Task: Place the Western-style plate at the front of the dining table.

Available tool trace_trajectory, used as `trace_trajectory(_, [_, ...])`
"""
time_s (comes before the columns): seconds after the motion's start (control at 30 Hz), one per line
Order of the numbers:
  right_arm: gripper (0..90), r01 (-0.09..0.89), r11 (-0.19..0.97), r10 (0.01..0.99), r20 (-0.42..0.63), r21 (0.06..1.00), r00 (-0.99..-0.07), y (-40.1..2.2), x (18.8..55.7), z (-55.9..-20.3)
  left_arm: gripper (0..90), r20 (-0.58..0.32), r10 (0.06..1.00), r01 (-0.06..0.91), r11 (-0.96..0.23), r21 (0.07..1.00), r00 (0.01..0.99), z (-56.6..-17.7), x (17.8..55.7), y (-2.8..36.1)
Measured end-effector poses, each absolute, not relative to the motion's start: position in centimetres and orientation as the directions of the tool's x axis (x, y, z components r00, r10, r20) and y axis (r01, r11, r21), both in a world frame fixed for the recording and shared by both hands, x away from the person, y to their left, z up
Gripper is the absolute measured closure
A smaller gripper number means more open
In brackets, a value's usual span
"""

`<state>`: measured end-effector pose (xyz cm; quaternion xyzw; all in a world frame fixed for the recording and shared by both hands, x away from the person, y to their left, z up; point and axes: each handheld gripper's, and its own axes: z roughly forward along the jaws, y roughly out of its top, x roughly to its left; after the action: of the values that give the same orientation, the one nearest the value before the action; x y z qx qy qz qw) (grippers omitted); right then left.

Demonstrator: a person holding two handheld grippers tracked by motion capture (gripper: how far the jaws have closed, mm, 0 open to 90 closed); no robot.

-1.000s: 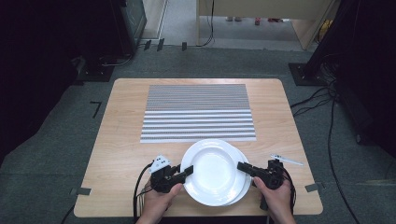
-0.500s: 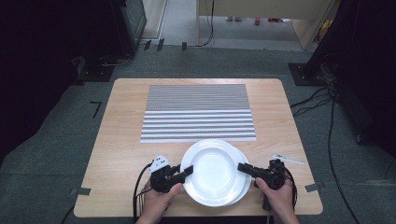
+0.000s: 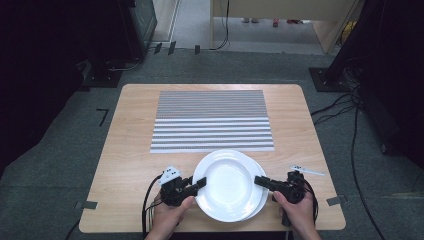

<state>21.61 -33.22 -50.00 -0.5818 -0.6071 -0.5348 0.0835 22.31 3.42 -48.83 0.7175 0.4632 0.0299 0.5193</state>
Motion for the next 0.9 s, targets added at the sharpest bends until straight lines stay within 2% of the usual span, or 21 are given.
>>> trace_trajectory(0.6, [80.6, 0.791, -0.319, 0.586, 0.764, 0.523, -0.269, -33.1, 21.5, -49.7, 70.8, -0.493, 0.652, 0.647, 0.005, 0.762, 0.576, -48.7, 22.8, 4.1])
trace_trajectory(0.9, [81.0, 0.769, -0.331, 0.608, 0.747, 0.546, -0.269, -32.6, 21.2, -49.2, 71.9, -0.519, 0.640, 0.667, 0.014, 0.745, 0.566, -48.8, 23.2, 4.5])
